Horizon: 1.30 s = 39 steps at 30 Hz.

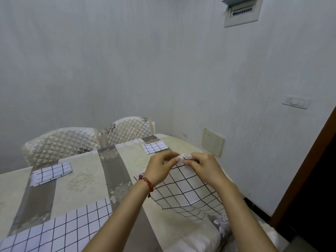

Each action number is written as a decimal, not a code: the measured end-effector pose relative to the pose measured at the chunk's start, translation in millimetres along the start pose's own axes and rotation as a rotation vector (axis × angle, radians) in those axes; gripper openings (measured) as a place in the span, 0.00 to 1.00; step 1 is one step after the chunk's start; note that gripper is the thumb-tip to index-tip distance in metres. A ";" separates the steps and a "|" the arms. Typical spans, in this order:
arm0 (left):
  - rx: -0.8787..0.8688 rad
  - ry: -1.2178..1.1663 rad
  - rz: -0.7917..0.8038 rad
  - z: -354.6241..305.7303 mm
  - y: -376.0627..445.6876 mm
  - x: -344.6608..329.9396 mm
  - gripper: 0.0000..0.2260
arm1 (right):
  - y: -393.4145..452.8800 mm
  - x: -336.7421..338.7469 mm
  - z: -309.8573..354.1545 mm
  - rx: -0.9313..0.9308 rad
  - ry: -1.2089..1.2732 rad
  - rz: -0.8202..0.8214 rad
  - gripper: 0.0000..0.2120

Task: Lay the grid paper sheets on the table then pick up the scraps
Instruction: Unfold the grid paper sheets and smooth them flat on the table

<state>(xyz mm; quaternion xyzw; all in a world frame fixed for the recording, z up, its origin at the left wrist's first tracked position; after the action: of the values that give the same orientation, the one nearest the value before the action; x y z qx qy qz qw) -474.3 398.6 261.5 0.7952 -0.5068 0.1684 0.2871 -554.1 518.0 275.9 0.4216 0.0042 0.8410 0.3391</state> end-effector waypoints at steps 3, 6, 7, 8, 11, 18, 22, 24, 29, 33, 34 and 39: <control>0.026 -0.034 0.041 2.9 5.2 -3.7 0.07 | 0.9 -1.4 0.9 0.021 -0.028 0.018 0.26; 0.078 -0.105 -0.005 11.5 7.1 -0.7 0.08 | -0.6 -2.0 -4.9 0.024 -0.015 -0.003 0.18; 0.089 -0.133 -0.010 13.2 7.2 0.2 0.07 | -1.3 -2.4 -6.3 0.017 -0.012 -0.013 0.13; 0.100 -0.161 -0.011 13.9 7.2 1.1 0.07 | -2.1 -3.2 -7.4 0.012 -0.005 -0.026 0.08; 0.169 -0.246 -0.064 21.7 5.8 8.2 0.09 | -6.3 1.7 -9.4 0.001 0.033 -0.127 0.09; 0.313 -0.135 -0.295 64.2 0.5 46.6 0.10 | -5.4 19.7 -18.4 -0.064 0.209 -0.211 0.07; 0.066 -0.144 -0.072 22.7 2.7 29.8 0.09 | 7.9 17.1 -5.4 -0.009 0.197 -0.175 0.05; 0.026 -0.115 0.061 17.0 3.6 18.4 0.11 | 13.2 16.2 0.5 0.026 0.199 -0.178 0.04; 0.070 -0.202 0.238 48.4 2.9 7.9 0.10 | 20.7 31.7 5.3 0.068 0.172 -0.241 0.04; 0.119 -0.240 0.249 72.9 -2.0 8.2 0.08 | 28.1 60.1 0.0 0.081 0.162 -0.359 0.04; 0.133 -0.238 0.254 77.5 -3.0 8.4 0.10 | 29.8 67.8 -2.1 0.085 0.161 -0.389 0.04; 0.206 -0.144 0.291 88.8 -7.3 6.5 0.13 | 36.1 105.4 -22.9 0.068 0.173 -0.489 0.05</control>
<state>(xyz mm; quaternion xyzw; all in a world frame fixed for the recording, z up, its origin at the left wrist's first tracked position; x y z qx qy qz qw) -467.0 340.6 194.0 0.7485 -0.6159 0.2019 0.1398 -634.5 557.0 346.1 0.3456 0.1633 0.7663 0.5164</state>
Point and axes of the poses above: each hand's wrist, its own y-axis towards the middle knuckle, its own x-axis out of the back of the hand, z = x × y, the point moved 7 cm from there along y, towards the middle knuckle, and after that the axes turned 9 degrees about z, right-handed, at the moved point
